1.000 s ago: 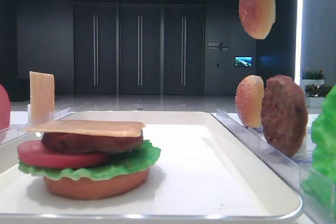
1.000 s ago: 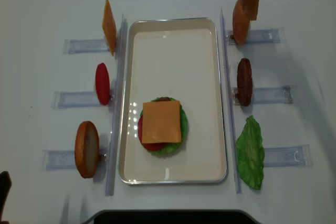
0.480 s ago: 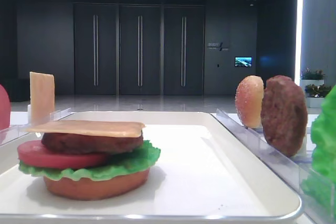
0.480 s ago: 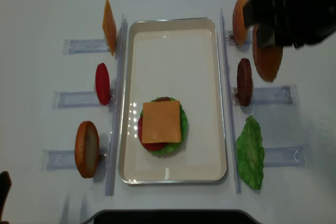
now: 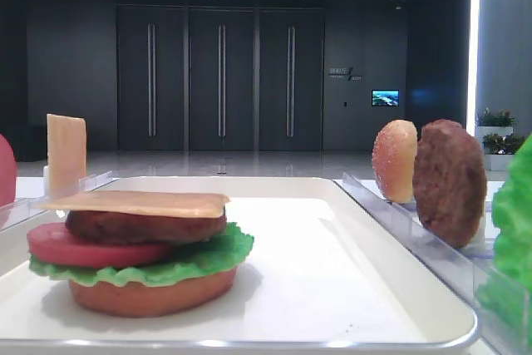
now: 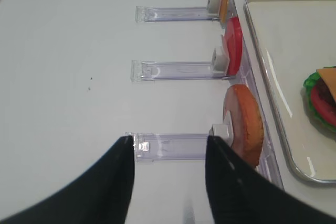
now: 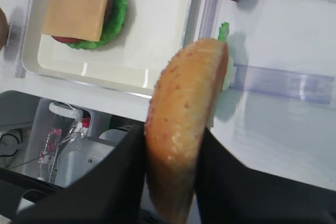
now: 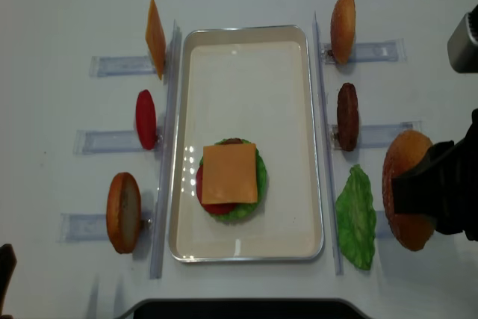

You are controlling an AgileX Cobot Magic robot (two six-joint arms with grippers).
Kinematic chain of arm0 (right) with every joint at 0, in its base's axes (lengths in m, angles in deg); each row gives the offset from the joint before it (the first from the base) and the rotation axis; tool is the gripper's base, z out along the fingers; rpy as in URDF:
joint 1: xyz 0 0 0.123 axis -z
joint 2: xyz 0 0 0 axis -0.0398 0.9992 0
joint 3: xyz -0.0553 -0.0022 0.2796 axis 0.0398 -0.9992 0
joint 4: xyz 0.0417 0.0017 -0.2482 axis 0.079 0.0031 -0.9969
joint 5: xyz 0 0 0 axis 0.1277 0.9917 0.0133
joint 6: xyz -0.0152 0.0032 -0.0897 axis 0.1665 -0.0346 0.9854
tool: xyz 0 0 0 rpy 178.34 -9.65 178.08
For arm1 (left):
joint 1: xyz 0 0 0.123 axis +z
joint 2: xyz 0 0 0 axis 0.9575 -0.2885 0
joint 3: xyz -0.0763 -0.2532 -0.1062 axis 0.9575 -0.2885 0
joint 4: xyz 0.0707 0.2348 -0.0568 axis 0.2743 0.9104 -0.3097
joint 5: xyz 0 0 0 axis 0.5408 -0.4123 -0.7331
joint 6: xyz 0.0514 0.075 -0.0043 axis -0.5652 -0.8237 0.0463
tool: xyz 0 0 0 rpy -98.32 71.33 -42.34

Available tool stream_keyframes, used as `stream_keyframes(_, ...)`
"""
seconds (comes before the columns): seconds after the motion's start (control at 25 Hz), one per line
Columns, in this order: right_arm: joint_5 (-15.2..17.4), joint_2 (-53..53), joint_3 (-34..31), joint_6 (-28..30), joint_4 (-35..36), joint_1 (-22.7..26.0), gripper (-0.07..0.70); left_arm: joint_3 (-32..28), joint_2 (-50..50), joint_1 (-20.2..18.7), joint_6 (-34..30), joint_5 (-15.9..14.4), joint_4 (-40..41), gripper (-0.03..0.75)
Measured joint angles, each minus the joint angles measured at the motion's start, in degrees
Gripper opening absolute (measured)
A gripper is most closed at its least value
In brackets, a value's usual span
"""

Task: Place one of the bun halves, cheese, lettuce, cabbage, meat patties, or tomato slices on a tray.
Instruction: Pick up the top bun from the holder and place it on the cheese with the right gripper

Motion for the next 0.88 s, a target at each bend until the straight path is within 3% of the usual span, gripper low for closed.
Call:
stream_keyframes(0.08,-0.11,-0.08,-1.38,0.58,0.86,0.00,0.203,0.00,0.00,0.00,0.00,0.00,0.00,0.345)
stream_keyframes(0.16,-3.67,-0.08,-3.23,3.25,4.17,0.00,0.203,0.00,0.00,0.00,0.00,0.00,0.00,0.345)
stream_keyframes(0.2,-6.61,-0.08,-4.51,4.91,6.64,0.00,0.203,0.00,0.00,0.00,0.00,0.00,0.00,0.345)
stream_keyframes(0.32,-20.17,-0.08,-8.89,14.05,18.26,-0.06,0.203,0.00,0.00,0.00,0.00,0.00,0.00,0.345)
stream_keyframes(0.48,-33.40,0.10,-15.78,26.98,33.74,0.33,0.203,0.00,0.00,0.00,0.00,0.00,0.00,0.345)
stream_keyframes(0.6,-37.56,1.85,-20.00,39.23,45.71,2.34,0.203,0.00,0.00,0.00,0.00,0.00,0.00,0.345)
stream_keyframes(0.72,-38.67,5.79,-21.64,55.30,60.97,4.74,0.203,0.00,0.00,0.00,0.00,0.00,0.00,0.345)
stream_keyframes(0.84,-38.36,11.40,-21.69,74.72,80.01,6.93,0.203,0.00,0.00,0.00,0.00,0.00,0.00,0.345)
stream_keyframes(0.88,-36.61,13.91,-21.69,80.97,86.15,7.68,0.203,0.00,0.00,0.00,0.00,0.00,0.00,0.345)
